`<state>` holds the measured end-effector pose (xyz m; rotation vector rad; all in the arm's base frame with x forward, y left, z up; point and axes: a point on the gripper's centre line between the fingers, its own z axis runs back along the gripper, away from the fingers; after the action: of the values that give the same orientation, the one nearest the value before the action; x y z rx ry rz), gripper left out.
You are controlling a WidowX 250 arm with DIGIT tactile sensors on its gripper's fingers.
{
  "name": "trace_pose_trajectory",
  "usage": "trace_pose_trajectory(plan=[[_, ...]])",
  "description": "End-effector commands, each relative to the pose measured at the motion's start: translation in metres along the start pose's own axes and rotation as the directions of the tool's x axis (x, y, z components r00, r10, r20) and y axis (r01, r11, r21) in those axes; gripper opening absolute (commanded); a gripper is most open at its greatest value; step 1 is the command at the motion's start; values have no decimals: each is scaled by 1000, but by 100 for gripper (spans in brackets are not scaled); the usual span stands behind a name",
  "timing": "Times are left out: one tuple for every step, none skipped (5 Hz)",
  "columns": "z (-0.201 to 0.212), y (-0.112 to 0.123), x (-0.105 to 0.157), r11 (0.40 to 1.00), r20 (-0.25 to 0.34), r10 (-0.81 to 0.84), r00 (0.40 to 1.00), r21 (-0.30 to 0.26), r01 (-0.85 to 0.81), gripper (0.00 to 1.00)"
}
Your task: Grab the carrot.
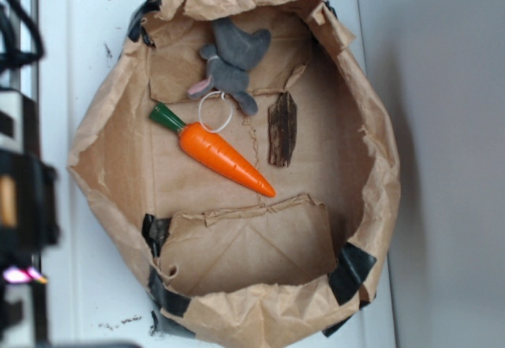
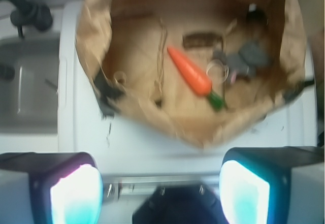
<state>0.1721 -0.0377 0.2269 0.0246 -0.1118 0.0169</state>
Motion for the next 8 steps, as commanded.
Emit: trace_pose_trajectory(plan=[[-11,-15,62,904,85,-405,910,-115,413,100],[-42,6,80,880,122,-452,884,-97,464,100],[-42,6,80,880,122,-452,884,-97,464,100],[-42,6,80,880,122,-452,884,-97,464,100],[-42,6,80,880,122,-452,884,-97,464,100],[-93,15,79,866,71,-495,866,-46,499,100],[-134,26,71,852,71,-520,851,-30,523,100],[-162,34,74,847,57,-528,848,-47,530,100]])
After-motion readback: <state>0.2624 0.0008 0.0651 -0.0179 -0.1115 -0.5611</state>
